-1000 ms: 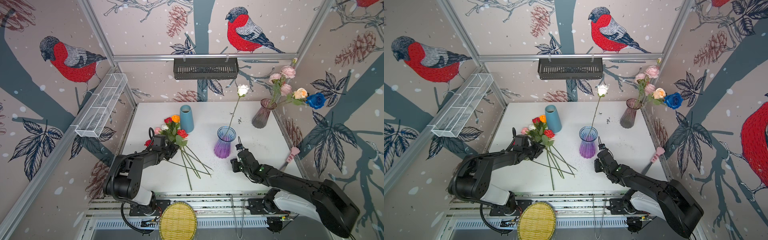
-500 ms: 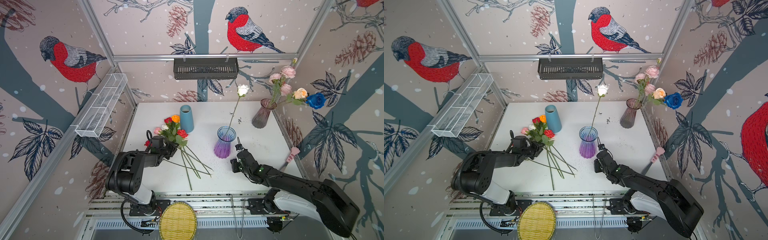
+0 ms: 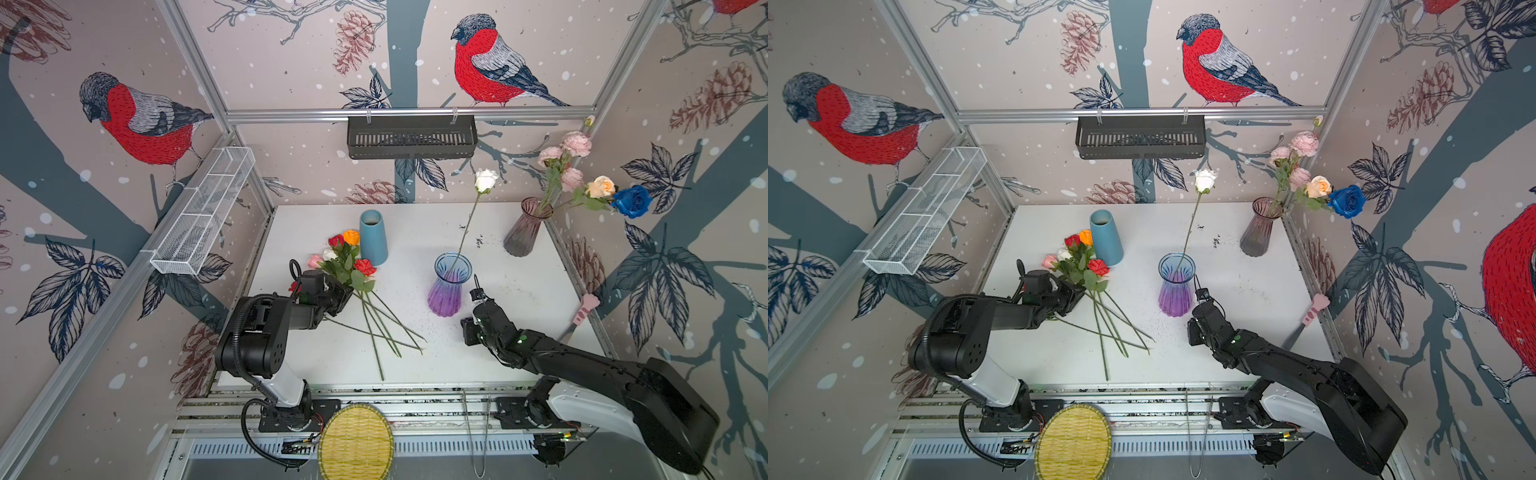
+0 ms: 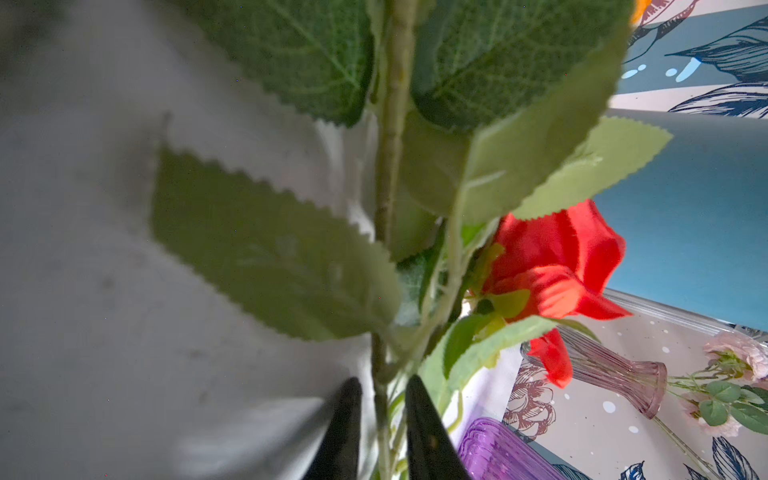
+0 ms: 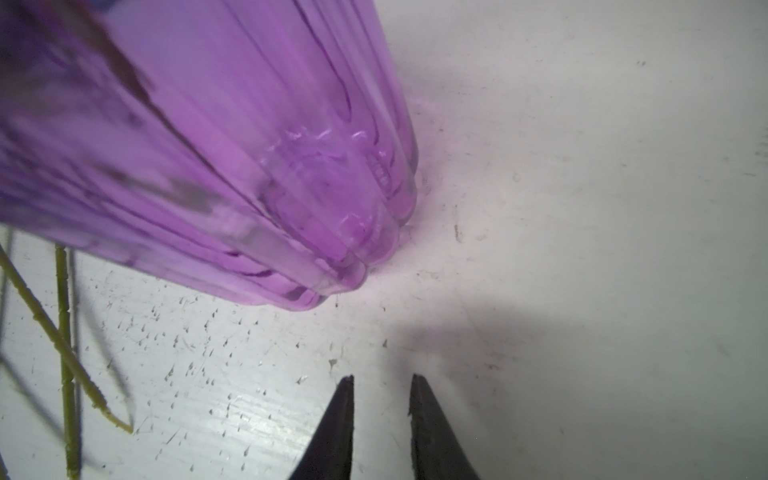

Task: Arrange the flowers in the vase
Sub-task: 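Move the left gripper back to the bunch and close on a pink rose stem, then lift the pink rose out of the bunch with the left gripper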

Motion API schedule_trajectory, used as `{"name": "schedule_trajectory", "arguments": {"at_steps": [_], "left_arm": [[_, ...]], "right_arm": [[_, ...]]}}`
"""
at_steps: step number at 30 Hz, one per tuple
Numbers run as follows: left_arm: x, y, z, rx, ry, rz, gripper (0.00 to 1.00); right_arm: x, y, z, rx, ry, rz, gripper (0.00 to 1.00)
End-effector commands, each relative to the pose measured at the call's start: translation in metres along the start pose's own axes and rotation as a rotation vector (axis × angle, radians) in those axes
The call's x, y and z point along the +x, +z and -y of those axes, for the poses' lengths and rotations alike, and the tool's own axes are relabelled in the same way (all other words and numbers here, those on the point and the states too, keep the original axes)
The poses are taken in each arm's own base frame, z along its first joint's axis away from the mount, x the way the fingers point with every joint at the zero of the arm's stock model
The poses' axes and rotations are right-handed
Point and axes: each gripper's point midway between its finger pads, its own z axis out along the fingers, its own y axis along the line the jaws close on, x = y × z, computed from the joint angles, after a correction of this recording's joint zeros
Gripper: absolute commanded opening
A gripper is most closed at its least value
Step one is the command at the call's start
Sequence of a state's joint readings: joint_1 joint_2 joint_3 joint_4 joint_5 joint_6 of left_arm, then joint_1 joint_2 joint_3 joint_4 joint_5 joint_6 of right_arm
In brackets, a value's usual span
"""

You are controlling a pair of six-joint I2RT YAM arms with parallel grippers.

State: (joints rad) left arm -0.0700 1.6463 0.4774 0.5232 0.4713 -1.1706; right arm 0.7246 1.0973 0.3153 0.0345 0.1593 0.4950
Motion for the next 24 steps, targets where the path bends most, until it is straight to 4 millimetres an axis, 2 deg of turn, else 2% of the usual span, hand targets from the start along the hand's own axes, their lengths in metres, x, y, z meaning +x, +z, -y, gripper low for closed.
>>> {"name": "schedule_trajectory", "arguments": {"at_steps": [1,4,8,9,16,20,24], "left_arm": [[-0.002,0.001,0.005,0.033,-0.017,0.002,0.14],[-0.002,0.0,0.008,0.048,-0.021,0.004,0.07],[-0.004,-0.002,0.014,0.086,-0.033,0.006,0.03],[-0.004,-0.002,0.016,0.095,-0.033,0.005,0.0],[-0.005,-0.01,0.029,0.135,-0.039,0.008,0.0],[-0.007,-0.019,0.05,0.193,-0.016,0.015,0.0],[-0.01,-0.034,0.079,0.236,0.033,0.032,0.0]], "right_arm": [[-0.003,0.0,0.001,0.011,-0.001,0.008,0.27],[-0.002,0.0,0.001,0.012,-0.002,0.008,0.27],[-0.003,0.0,0.001,0.013,-0.002,0.007,0.27],[-0.003,0.0,0.001,0.012,-0.003,0.007,0.27],[-0.003,0.0,0.001,0.014,-0.005,0.008,0.27],[-0.003,-0.001,0.0,0.013,-0.006,0.009,0.27],[-0.003,-0.001,0.0,0.013,-0.007,0.011,0.27]]}}
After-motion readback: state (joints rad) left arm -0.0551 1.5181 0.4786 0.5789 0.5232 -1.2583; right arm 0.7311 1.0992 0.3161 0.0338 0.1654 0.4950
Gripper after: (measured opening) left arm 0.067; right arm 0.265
